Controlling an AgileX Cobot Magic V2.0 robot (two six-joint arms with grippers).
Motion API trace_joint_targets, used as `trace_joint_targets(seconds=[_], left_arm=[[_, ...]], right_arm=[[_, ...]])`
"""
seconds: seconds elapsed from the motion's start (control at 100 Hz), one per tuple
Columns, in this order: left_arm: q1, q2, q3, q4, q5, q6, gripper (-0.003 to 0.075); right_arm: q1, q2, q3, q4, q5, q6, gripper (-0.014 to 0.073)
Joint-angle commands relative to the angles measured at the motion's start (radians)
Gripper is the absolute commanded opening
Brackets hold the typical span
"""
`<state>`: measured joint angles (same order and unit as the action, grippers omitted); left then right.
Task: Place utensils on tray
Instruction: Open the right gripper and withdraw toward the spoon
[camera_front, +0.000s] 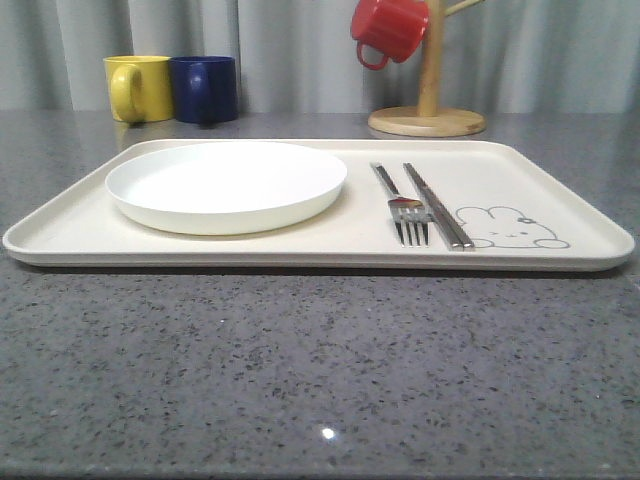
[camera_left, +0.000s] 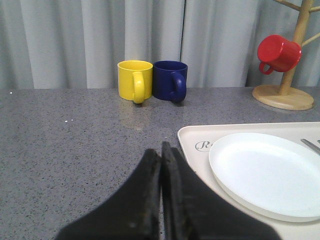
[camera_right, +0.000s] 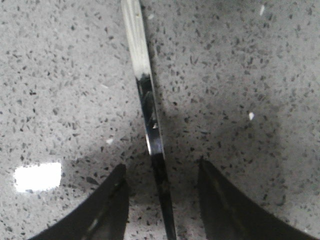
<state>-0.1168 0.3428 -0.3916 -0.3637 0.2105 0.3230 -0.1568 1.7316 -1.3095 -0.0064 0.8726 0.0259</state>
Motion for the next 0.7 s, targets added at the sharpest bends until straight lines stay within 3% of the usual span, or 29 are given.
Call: trace_joint_targets(seconds=[0.0, 0.09, 0.3, 0.69], left_arm=[[-0.002, 0.007, -0.029, -0.009, -0.077, 0.001, -0.0018], [-0.002, 0.007, -0.029, -0.009, -0.077, 0.001, -0.0018], [-0.002, 0.007, -0.029, -0.009, -0.077, 0.001, -0.0018], [-0.002, 0.007, -0.029, -0.009, -0.077, 0.001, -0.0018]], right_arm=[[-0.007, -0.030, -0.027, 0.006, -0.022, -0.011, 0.0338], [-0.007, -0.030, -0.027, 0.006, -0.022, -0.011, 0.0266], [-0.007, -0.030, -0.027, 0.006, -0.022, -0.011, -0.0005], [0.016, -0.120, -0.030, 0.071, 0.010, 0.013, -0.0025]])
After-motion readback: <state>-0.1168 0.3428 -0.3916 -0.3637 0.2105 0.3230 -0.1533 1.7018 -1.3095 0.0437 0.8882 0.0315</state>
